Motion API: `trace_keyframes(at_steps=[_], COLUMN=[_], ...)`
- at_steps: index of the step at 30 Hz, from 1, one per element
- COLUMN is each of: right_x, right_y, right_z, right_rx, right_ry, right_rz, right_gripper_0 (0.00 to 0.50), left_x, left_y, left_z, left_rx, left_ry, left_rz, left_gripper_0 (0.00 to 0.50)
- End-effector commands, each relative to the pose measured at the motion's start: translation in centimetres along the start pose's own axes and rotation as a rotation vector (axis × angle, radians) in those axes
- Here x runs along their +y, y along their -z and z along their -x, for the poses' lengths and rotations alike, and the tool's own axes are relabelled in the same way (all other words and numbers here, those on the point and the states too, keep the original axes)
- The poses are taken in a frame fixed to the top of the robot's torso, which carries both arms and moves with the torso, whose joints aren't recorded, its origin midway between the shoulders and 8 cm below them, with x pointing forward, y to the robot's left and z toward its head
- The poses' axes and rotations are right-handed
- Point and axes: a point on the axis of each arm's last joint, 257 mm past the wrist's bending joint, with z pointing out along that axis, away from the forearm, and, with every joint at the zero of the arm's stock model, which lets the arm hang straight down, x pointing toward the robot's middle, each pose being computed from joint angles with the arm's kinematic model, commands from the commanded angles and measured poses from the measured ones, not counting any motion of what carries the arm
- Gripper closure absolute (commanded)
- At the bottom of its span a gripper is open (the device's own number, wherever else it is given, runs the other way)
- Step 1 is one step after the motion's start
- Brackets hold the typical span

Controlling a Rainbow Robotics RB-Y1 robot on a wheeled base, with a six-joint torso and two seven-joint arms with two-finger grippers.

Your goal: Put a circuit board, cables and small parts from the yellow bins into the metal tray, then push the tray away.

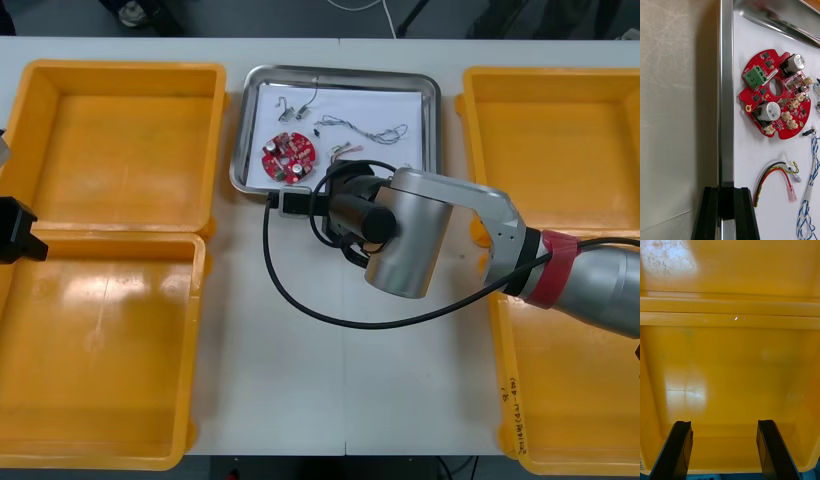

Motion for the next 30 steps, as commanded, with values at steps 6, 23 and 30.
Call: trace_keyframes(at_steps=[6, 23, 30], right_x=[-3.7, -5.9, -7.3], right_y=[-0.6, -1.3, -1.5], right_z=[-0.9, -1.7, -2.0], right_rx=[0.003, 0.01, 0.022], right_ry=[0.089, 0.119, 0.123], right_rz=[-0.061, -0.07, -0.08], right_gripper_0=[0.5, 0.5, 0.5], left_x=[1.5, 1.5, 1.5], left_y=[1.6, 1.6, 1.6], left_z=[0.2, 0.2, 0.2], left_rx=[-0.027, -0.027, -0.027], left_ry=[0.076, 0.076, 0.076], left_rz=[0.044, 0.044, 0.044], left_gripper_0=[0.0, 0.0, 0.0])
